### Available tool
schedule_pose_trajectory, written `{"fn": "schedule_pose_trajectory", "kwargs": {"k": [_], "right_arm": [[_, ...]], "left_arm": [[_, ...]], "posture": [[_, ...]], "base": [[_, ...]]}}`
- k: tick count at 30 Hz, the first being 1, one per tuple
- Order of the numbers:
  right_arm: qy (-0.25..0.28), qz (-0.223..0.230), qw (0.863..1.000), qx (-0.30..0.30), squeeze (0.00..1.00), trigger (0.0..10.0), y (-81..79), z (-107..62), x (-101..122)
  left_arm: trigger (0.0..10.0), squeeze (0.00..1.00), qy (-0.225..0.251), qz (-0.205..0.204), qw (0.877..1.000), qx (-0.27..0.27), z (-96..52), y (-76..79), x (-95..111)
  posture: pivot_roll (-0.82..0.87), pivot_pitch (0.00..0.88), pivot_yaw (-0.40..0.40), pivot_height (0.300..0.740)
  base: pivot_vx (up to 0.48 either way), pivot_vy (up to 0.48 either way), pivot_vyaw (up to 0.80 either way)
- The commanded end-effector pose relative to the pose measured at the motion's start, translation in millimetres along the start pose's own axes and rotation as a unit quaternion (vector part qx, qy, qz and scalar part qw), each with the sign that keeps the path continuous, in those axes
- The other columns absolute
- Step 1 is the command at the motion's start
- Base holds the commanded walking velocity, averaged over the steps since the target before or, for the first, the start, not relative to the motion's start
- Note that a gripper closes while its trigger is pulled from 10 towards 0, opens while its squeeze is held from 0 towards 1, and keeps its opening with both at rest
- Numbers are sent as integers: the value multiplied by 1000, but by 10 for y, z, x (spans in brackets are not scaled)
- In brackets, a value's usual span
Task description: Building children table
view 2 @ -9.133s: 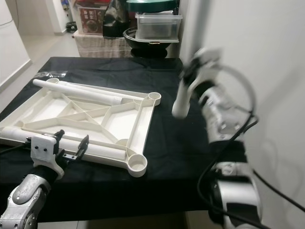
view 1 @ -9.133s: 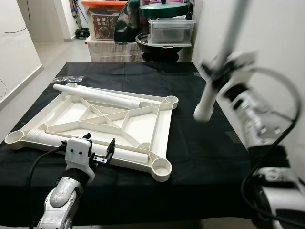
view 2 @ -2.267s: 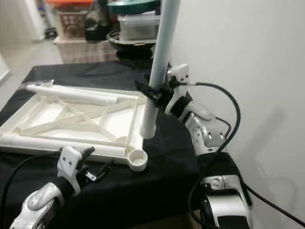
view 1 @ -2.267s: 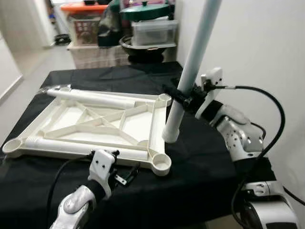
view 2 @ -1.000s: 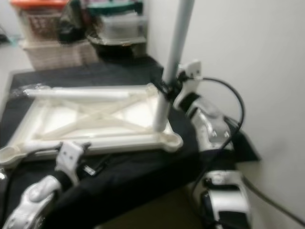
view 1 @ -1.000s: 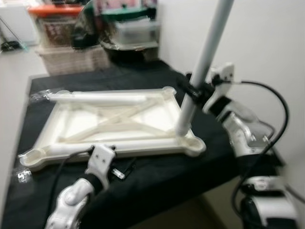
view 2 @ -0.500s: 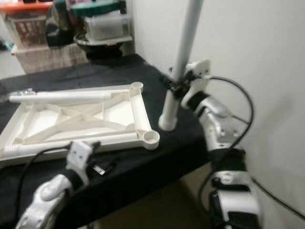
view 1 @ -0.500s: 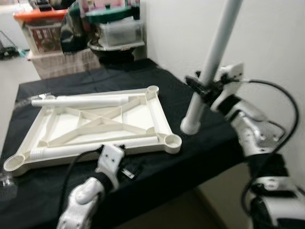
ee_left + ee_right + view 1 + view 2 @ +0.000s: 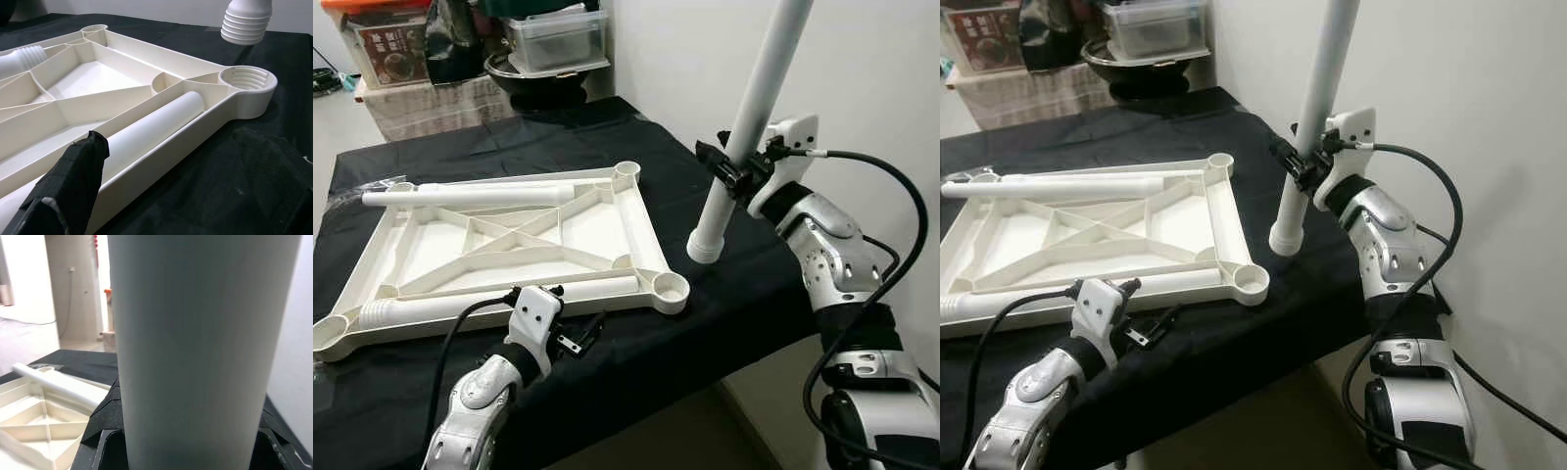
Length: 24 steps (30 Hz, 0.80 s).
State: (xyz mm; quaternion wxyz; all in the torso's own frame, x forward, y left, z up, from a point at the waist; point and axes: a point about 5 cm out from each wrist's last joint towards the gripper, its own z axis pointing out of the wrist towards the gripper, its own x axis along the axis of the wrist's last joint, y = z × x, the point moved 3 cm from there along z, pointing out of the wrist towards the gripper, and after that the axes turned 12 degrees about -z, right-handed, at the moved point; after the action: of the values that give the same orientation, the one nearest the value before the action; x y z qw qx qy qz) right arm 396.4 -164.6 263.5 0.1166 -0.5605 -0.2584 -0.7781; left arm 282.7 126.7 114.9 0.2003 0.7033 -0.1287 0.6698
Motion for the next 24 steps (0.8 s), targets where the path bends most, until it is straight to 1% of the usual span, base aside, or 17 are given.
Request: {"fn": "schedule_pose_trajectory", "kwargs": {"k": [1,3,5,6,7,9,10,11,12,14,15,16,17,20,21,22,24], "right_arm": [[14,-15,1000,5,0,10000,25,28,86],[13,-12,1000,18,0,10000,24,40,97],[16,-9,999,46,0,10000,-30,37,115],[16,-9,999,46,0,10000,-30,37,115],[19,-14,996,86,0,10000,-128,12,119],[19,-15,995,95,0,10000,-150,5,118],[18,-18,992,121,0,10000,-219,-22,102],[18,-18,992,121,0,10000,-219,-22,102],[17,-20,990,139,0,10000,-263,-41,91],[5,-21,982,189,0,10000,-413,-109,-4],[1,-20,979,200,0,10000,-451,-126,-36],[1,-20,979,200,0,10000,-451,-126,-36],[-4,-14,978,209,0,10000,-499,-131,-88],[-6,-11,978,210,0,10000,-517,-127,-110],[-14,-2,978,210,0,10000,-557,-126,-184],[-14,-2,978,210,0,10000,-557,-126,-184],[-22,3,977,211,0,10000,-585,-131,-255]], "left_arm": [[10000,0,-12,-2,1000,4,-29,-44,-65],[10000,0,-15,0,1000,10,-60,-74,-85],[10000,0,-14,-2,1000,18,-92,-101,-94],[10000,0,-14,-2,1000,18,-92,-101,-94],[10000,0,-14,-6,1000,24,-114,-113,-99],[10000,0,-14,-7,1000,25,-117,-114,-101],[10000,0,-14,-7,1000,25,-127,-114,-106],[10000,0,-14,-7,1000,25,-127,-114,-106],[10000,0,-14,-7,1000,26,-133,-114,-110],[10000,0,-13,-7,999,29,-148,-130,-103],[10000,0,-12,-8,999,31,-152,-139,-98],[10000,0,-12,-8,999,31,-152,-139,-98],[10000,0,-11,-9,999,34,-159,-157,-93],[10000,0,-10,-10,999,36,-161,-164,-93],[10000,0,-9,-10,999,36,-160,-163,-87],[10000,0,-9,-10,999,36,-160,-163,-87],[10000,0,-8,-12,999,38,-163,-160,-83]], "posture": [[-21,0,-30,740],[-19,0,-33,740],[-10,0,-45,740],[-10,0,-45,740],[-4,0,-49,740],[-4,0,-49,740],[-1,0,-51,740],[-1,0,-51,740],[-1,0,-51,740],[5,0,-58,740],[5,0,-58,740],[5,0,-58,740],[5,0,-58,740],[5,0,-58,740],[12,0,-63,740],[12,0,-63,740],[12,0,-63,740]], "base": [[0,0,0],[0,0,0],[0,0,0],[0,0,0],[0,0,0],[0,0,0],[0,0,0],[0,0,0],[0,0,0],[0,0,0],[0,0,0],[0,0,0],[0,0,0],[0,0,0],[0,0,0],[0,0,0],[0,0,0]]}}
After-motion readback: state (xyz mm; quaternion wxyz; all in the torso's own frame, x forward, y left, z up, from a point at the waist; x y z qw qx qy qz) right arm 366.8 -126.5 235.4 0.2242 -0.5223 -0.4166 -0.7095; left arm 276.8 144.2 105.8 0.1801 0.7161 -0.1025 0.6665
